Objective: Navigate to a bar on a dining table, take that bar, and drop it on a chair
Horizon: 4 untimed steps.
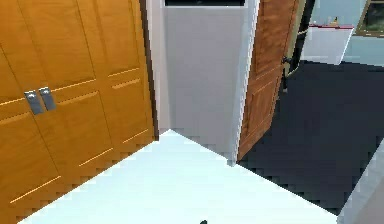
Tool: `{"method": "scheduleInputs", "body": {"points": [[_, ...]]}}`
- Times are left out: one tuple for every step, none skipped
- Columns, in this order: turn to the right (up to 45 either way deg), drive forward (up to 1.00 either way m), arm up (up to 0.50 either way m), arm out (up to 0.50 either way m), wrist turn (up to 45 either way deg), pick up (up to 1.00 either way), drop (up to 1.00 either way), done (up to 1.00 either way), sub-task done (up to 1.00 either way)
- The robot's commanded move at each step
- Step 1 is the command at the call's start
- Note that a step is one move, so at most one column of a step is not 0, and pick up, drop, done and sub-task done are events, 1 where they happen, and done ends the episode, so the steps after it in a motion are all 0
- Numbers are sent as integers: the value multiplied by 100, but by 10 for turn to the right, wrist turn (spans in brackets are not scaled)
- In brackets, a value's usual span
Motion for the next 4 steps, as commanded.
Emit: {"method": "scheduleInputs", "body": {"points": [[120, 0, 0, 0, 0, 0, 0, 0, 0], [0, 15, 0, 0, 0, 0, 0, 0, 0], [180, 0, 0, 0, 0, 0, 0, 0, 0], [0, 100, 0, 0, 0, 0, 0, 0, 0]]}}
